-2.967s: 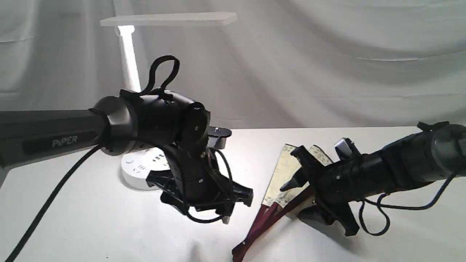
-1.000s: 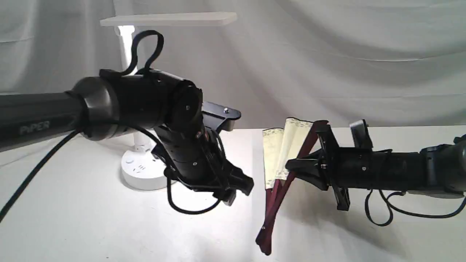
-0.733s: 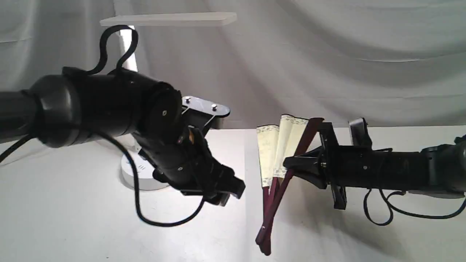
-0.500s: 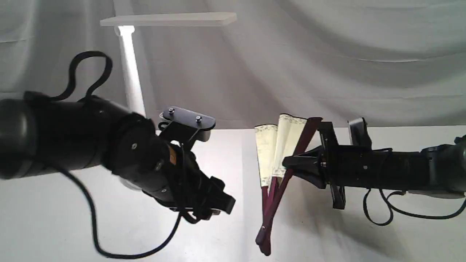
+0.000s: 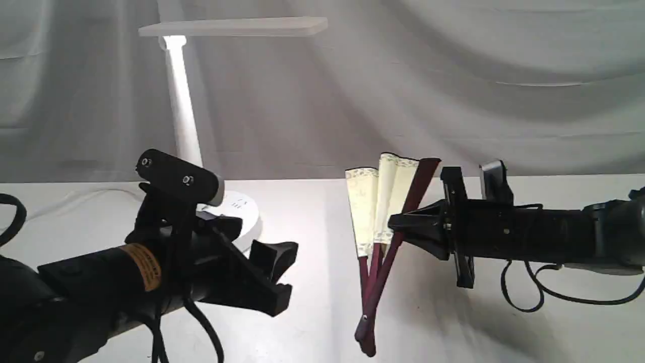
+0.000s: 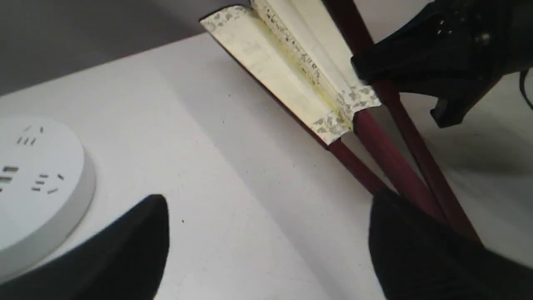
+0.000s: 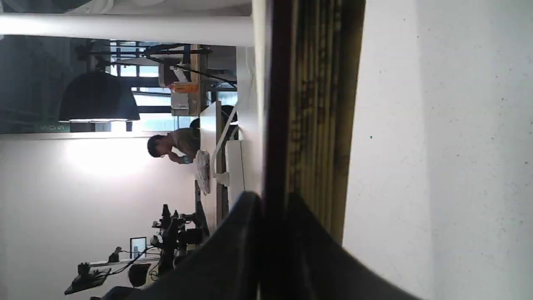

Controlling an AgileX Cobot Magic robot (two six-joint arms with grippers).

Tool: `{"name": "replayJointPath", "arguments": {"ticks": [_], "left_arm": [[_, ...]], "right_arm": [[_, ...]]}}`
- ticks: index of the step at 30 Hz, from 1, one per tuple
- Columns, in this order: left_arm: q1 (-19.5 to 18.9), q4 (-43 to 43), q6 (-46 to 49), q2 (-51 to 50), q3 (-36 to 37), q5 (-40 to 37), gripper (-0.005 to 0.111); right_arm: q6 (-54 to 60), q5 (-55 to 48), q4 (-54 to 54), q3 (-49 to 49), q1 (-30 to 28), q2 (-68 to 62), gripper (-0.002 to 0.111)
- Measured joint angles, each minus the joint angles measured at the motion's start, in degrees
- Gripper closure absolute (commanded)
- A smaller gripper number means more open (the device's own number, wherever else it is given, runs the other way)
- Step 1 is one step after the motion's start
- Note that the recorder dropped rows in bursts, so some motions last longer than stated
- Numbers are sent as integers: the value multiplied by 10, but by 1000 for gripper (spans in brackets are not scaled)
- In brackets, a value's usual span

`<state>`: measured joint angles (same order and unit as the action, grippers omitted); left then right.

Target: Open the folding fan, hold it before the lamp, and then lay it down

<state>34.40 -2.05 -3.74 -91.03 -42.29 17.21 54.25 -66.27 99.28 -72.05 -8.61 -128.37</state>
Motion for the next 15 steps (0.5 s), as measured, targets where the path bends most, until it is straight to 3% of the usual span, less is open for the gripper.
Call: {"name": "replayJointPath", "arguments": {"ticks": [7,15], "left_arm": [[0,-19,18,0,8,62,42],[0,-48,11,1,90,306,74]], "right_arm": [[1,-5,0,0,0,0,108],[31,-21,0,0,0,0,108]]}}
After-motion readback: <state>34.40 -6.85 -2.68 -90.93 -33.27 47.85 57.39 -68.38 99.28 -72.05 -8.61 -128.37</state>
